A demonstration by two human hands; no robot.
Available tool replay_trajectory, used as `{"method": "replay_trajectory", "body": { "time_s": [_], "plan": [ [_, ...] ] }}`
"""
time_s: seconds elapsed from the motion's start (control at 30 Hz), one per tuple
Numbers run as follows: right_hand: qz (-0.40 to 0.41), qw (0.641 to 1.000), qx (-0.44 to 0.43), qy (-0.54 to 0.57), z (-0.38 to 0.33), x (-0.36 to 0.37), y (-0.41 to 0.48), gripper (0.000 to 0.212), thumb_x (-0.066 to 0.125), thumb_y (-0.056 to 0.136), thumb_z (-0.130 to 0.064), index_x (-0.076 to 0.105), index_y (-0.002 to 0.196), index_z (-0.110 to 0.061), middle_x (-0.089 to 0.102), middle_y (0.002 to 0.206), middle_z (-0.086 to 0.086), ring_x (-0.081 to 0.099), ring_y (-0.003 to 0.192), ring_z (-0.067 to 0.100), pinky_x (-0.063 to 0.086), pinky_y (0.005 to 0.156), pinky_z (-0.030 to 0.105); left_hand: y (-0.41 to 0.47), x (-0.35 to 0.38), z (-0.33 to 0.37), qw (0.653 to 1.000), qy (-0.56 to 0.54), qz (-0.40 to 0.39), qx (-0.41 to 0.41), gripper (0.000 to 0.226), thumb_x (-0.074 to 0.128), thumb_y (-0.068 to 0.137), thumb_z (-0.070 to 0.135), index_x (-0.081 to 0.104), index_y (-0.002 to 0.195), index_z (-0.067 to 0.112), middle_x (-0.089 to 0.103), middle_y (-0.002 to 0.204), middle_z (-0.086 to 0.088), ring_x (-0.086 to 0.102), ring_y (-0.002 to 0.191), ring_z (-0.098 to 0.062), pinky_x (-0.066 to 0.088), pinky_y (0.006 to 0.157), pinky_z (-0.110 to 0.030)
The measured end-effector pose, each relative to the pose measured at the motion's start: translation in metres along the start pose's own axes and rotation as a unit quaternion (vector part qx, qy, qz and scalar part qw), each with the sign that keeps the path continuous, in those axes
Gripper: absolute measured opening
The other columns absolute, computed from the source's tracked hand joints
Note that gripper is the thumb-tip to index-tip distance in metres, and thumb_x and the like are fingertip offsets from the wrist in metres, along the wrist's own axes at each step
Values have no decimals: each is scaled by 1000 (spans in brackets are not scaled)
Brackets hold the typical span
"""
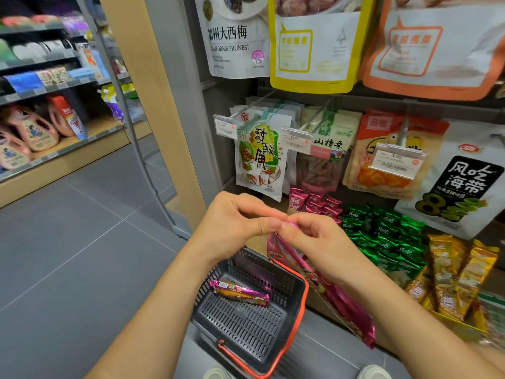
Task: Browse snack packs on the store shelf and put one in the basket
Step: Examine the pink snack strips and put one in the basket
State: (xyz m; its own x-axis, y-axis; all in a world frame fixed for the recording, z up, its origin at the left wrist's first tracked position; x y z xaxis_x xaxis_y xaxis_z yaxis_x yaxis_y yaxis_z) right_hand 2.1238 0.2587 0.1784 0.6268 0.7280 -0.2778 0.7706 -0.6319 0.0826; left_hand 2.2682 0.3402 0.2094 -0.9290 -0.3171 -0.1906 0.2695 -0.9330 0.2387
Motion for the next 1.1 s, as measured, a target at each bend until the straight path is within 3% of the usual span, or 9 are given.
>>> {"method": "replay_trajectory", "body": {
  "time_s": [0.17,0.27,0.4,0.53,0.7,0.77,0.83,0.93,1.1],
  "plan": [
    [-53,998,17,-1,4,-1,1,24,70,84,-38,69,105,-26,73,96,0,67,89,12,52,80,39,2,-8,-3,994,91,53,-25,17,81,69,11,78,72,27,73,69,10,67,68,-2,49,63,-12],
    [-75,997,23,13,5,-3,0,38,71,75,-35,67,112,-27,74,98,-2,71,89,17,56,83,38,1,-15,-7,983,148,104,-24,30,77,77,1,75,77,30,72,71,15,66,69,0,50,64,-13],
    [-16,999,-2,-43,6,-3,0,37,68,77,-34,67,113,-28,74,94,-5,71,83,12,57,82,41,0,-8,-11,973,228,38,6,22,73,83,15,75,93,34,69,88,11,63,81,-9,52,70,-22],
    [-7,999,-24,-45,4,-3,-2,35,73,84,-28,66,119,-31,74,97,-10,71,85,8,58,82,38,3,-10,-12,984,171,35,-41,19,79,77,23,75,86,39,67,88,-5,59,78,-31,52,70,-39],
    [-61,998,-3,-28,5,0,-3,51,75,79,-38,54,124,-48,69,104,-22,67,91,-1,55,76,20,5,-13,-17,982,145,124,-13,25,82,72,9,76,67,32,67,73,11,64,72,-6,53,64,-25],
    [-132,988,21,-72,6,0,-8,61,76,76,-39,41,121,-59,62,105,-31,63,94,-8,50,71,9,6,-21,-20,969,150,195,-6,27,80,73,5,74,68,31,65,73,12,65,76,-13,56,70,-37],
    [-184,974,41,-127,9,1,-13,69,76,78,-33,35,130,-53,61,110,-23,64,95,-1,54,75,17,6,-37,-24,948,155,278,-6,27,77,77,6,73,70,31,65,77,6,65,79,-23,56,74,-50],
    [-114,987,32,-111,6,-5,-14,56,75,82,-24,45,128,-35,63,108,-9,68,82,6,55,67,22,5,-55,-27,919,179,350,-11,26,75,81,13,69,72,36,66,83,4,64,81,-17,55,76,-45],
    [-33,999,34,6,1,-17,-11,29,71,86,-10,64,112,-23,68,96,3,65,58,12,47,51,17,5,-56,-28,943,216,252,-25,22,78,78,25,68,82,44,64,89,6,50,72,-2,48,67,-27]
  ]
}}
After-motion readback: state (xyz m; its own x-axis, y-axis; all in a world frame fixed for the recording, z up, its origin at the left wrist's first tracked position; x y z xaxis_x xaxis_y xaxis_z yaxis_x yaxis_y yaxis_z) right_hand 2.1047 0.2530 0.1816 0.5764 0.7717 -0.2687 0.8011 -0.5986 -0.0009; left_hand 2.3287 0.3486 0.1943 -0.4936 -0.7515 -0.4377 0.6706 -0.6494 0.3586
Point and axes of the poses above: each hand's wrist, its own y-axis towards the middle knuckle, its own x-axis out of the palm, z = x × y, the point moved 2 cm from there along y, towards the middle knuckle
